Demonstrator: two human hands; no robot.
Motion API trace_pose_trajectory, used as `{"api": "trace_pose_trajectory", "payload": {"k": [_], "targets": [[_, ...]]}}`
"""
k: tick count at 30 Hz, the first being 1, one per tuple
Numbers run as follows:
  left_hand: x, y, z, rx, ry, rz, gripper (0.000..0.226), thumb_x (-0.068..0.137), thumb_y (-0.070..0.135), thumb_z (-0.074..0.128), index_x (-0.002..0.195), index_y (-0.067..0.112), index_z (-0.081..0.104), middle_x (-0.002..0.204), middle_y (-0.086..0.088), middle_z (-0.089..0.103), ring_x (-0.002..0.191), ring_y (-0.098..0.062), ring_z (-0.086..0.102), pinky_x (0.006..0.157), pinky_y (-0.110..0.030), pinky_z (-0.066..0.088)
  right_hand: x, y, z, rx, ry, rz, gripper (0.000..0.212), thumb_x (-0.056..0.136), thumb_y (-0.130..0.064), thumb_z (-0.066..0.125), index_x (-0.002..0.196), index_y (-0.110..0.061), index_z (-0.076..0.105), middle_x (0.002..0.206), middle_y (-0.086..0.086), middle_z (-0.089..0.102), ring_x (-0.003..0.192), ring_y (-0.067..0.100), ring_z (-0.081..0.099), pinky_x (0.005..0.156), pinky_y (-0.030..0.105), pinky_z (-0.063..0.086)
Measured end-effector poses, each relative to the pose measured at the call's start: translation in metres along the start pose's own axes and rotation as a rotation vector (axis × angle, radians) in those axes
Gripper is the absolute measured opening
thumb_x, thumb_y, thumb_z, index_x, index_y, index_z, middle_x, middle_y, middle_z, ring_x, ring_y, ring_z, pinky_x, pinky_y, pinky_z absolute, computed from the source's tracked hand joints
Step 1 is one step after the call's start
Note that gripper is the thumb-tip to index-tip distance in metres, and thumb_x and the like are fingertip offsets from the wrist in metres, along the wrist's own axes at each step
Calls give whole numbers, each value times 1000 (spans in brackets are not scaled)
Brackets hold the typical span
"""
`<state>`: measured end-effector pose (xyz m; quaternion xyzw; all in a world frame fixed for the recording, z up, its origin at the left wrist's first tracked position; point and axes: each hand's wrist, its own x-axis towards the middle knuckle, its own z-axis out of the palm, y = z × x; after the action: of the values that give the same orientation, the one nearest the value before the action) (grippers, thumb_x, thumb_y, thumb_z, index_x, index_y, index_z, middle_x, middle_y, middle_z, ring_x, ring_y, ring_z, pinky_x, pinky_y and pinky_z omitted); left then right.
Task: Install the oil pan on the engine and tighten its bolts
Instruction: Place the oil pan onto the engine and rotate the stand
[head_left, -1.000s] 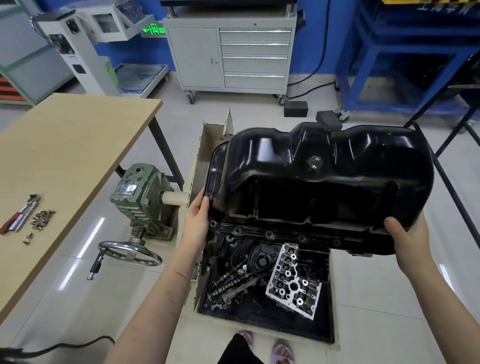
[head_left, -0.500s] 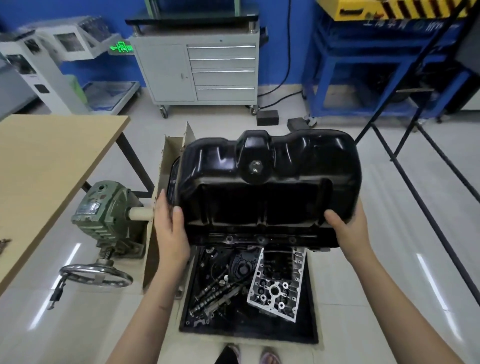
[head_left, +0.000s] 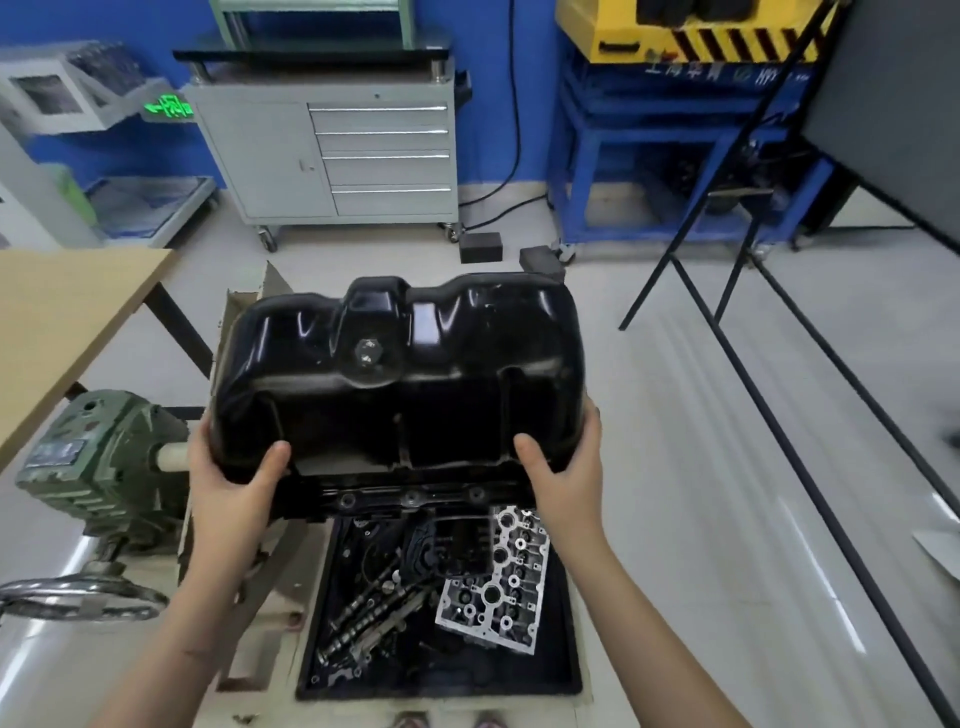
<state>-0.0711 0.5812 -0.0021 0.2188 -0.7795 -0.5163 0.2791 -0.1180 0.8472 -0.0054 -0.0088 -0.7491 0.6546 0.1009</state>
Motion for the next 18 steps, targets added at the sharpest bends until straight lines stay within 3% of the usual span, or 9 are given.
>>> {"api": "trace_pose_trajectory", "payload": {"k": [4,9,15,18], "targets": [[7,-10,-2,54,21,11,54,85,15,63,131,17,36,118,5,44,105,-6,42,92,-26,33,-2,0,2,22,-12,24,88,71,-52,63,141,-15,26,140,2,38,131,15,36,110,41,32],[18,-28,-7,92,9,20,49,84,20,65,124,22,37,126,-11,48,111,-19,47,92,-33,36,-15,-1,14,36,33,59,88,77,-60,51,146,-23,10,151,-5,21,138,5,18,116,33,19],[20,-37,-8,90,-7,22,48,87,24,61,126,20,34,129,-12,46,115,-24,47,93,-36,37,-14,2,14,3,39,55,84,80,-51,50,146,-19,9,150,-5,19,133,-5,13,106,3,11],[17,-35,-7,74,-8,16,49,88,26,60,129,24,33,132,-9,45,115,-19,45,94,-37,36,-14,3,14,6,27,55,84,80,-53,49,146,-21,8,151,-7,18,134,-6,12,109,11,12]]}}
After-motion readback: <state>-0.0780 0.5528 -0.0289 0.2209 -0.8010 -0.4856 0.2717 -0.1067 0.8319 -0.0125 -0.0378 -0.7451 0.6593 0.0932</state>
